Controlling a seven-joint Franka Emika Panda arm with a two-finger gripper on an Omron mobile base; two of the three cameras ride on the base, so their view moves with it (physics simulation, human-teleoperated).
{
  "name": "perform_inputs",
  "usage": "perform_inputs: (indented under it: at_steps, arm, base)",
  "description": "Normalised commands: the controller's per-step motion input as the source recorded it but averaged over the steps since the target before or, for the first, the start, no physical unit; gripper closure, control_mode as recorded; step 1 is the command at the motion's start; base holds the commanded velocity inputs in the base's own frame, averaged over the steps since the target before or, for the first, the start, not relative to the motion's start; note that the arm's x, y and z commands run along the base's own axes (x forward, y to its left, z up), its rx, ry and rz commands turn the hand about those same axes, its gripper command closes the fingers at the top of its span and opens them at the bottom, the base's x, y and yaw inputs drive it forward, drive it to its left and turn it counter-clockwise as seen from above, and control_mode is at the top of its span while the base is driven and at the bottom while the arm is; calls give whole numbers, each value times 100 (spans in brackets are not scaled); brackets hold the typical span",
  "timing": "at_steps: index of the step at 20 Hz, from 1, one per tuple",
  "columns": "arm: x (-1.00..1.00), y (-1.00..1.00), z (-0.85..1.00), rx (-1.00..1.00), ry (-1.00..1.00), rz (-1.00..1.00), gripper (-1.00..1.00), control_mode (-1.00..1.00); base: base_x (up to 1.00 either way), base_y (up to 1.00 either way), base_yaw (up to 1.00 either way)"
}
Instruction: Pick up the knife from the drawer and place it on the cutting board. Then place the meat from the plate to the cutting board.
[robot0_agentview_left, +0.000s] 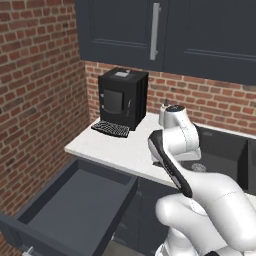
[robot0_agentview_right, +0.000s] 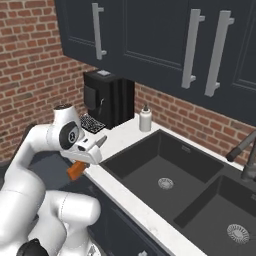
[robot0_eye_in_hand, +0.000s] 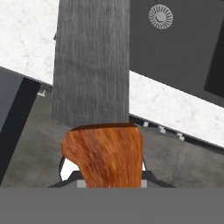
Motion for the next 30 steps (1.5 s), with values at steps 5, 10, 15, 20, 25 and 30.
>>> perform_inputs:
  at_steps: [5, 10, 15, 20, 25, 30]
  arm:
    - [0, 0, 0, 0, 0, 0, 100, 100]
    - [0, 0, 0, 0, 0, 0, 100, 100]
    - [0, 0, 0, 0, 0, 0, 100, 100]
    - [0, 0, 0, 0, 0, 0, 100, 100]
    - [0, 0, 0, 0, 0, 0, 100, 100]
    - [0, 0, 0, 0, 0, 0, 100, 100]
  base:
    - [-1, -25, -48]
    - [0, -23, -83]
    - [-4, -24, -84]
    - [-13, -95, -48]
    - [-28, -99, -22]
    - [-32, -92, -1]
